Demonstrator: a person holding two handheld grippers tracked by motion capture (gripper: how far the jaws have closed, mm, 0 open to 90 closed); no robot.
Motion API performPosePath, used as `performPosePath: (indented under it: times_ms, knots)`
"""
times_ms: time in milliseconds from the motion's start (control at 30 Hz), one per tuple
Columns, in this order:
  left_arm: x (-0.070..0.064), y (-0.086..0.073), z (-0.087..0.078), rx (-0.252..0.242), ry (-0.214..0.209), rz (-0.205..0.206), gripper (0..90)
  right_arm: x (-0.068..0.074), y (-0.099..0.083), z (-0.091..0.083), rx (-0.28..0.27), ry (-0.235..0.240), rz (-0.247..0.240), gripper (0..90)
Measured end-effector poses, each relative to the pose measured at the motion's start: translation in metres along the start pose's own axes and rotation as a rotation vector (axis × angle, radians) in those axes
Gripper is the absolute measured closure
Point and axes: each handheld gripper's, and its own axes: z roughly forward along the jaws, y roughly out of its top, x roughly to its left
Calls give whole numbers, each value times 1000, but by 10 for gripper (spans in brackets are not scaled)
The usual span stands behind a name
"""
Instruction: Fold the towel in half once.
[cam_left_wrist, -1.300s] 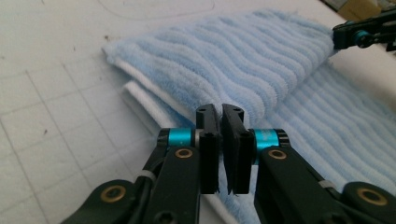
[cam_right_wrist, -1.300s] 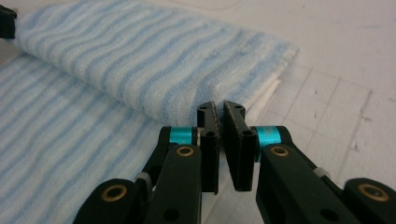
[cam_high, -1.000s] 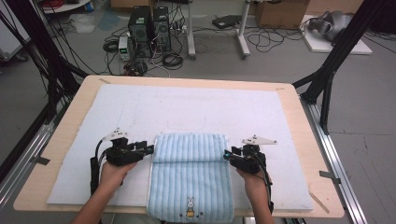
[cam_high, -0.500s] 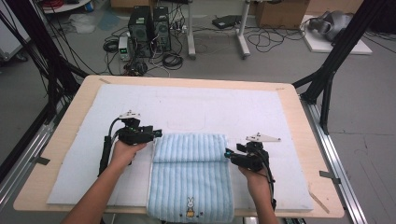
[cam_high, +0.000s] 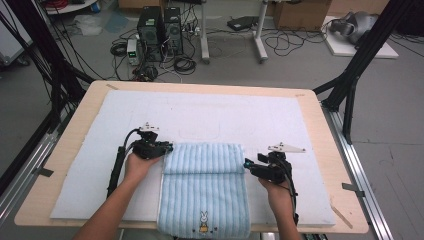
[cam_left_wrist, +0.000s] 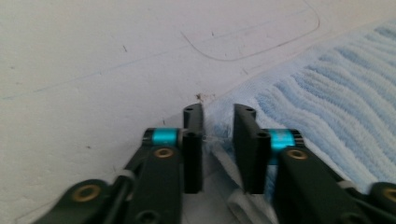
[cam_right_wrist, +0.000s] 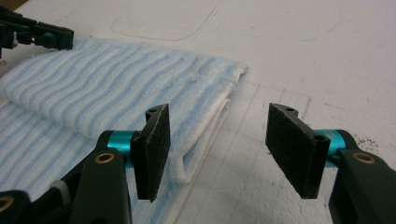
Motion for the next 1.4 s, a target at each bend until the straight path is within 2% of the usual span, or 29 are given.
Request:
performPosePath:
  times_ms: [67, 133, 200, 433, 567, 633, 667, 700, 733, 800, 967, 1067, 1233, 1300, 1400]
  knots:
    - [-1, 0, 0, -5, -9, -7, 854, 1, 2, 3, -4, -14, 11, 408]
    - [-1, 0, 0, -9, -13, -16, 862, 2, 7, 7, -27, -54, 2, 441]
    - [0, 1, -2, -15, -23, -25, 864, 2, 13, 13, -31, -66, 2, 483]
    - [1, 6, -12, -93, -72, -74, 866, 6, 32, 51, 86, -77, -25, 500]
    - [2, 6, -15, -98, -87, -79, 868, 8, 38, 72, 146, -83, -18, 492]
    - [3, 6, -16, -105, -93, -87, 868, 9, 40, 80, 175, -87, -39, 561]
    - [3, 7, -17, -111, -95, -89, 868, 9, 40, 83, 187, -98, -56, 629]
    - [3, 7, -18, -119, -96, -93, 869, 10, 40, 83, 187, -119, -77, 709]
    - [4, 7, -18, -122, -102, -94, 869, 9, 40, 83, 189, -102, -73, 798]
    - [4, 7, -20, -125, -104, -91, 870, 10, 41, 81, 190, -96, -101, 841]
    - [4, 9, -29, -156, -130, -108, 870, 19, 42, 70, 134, -86, -157, 841]
    - [1, 9, -37, -173, -148, -102, 870, 24, 42, 58, 87, -70, -172, 841]
    - [-4, 4, -51, -218, -192, -120, 870, 30, 39, 37, 26, -45, -184, 842]
    - [-6, 2, -57, -218, -208, -116, 870, 31, 36, 29, 5, -34, -182, 842]
    - [-12, 0, -65, -213, -215, -82, 870, 35, 30, 20, -7, -20, -186, 842]
